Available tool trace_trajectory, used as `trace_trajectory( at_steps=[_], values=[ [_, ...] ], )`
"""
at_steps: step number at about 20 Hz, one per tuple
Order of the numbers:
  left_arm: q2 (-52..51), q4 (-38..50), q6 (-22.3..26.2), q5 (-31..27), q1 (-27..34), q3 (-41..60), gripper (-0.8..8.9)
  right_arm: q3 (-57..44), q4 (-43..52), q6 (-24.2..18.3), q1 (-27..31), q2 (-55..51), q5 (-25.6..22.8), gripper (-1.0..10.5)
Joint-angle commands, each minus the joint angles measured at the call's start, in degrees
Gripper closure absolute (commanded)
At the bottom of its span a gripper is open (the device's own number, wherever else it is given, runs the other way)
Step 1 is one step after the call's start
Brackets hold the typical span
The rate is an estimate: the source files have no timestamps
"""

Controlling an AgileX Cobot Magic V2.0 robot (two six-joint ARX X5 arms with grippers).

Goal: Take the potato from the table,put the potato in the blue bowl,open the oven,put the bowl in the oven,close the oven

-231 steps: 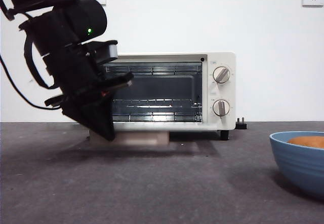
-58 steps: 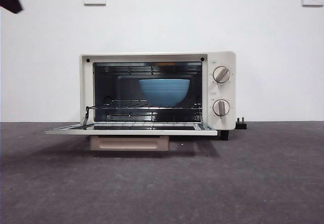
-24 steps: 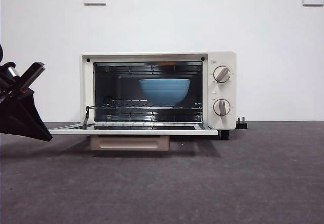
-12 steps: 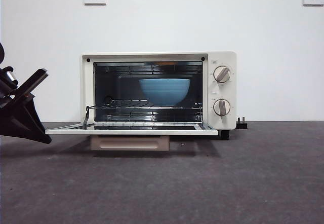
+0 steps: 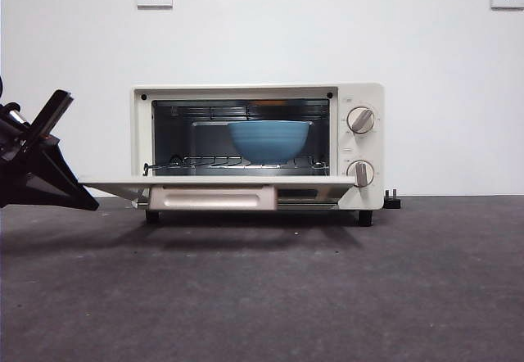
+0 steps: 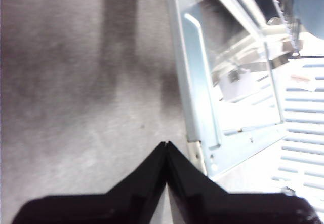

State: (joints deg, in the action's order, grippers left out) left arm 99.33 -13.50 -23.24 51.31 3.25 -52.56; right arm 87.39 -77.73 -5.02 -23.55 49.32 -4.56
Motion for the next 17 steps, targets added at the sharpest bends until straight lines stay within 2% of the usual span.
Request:
trace_trajectory(
  at_steps=[1, 9, 17],
  values=[
    [0.33, 0.76, -0.87, 2.73, -0.55, -2.23, 8.21, -0.35, -1.2, 1.09, 0.07, -0.09, 0.07, 9.5],
    [0.33, 0.28, -4.81, 3.91, -0.55, -13.68, 8.21, -0.35, -1.2, 2.36, 0.07, -0.09, 0.07, 9.5],
    [0.33, 3.96, -9.86, -0.15, -0.55, -21.92, 8.21, -0.35, -1.2, 2.47, 0.07, -0.09, 0.02, 9.5]
  ],
)
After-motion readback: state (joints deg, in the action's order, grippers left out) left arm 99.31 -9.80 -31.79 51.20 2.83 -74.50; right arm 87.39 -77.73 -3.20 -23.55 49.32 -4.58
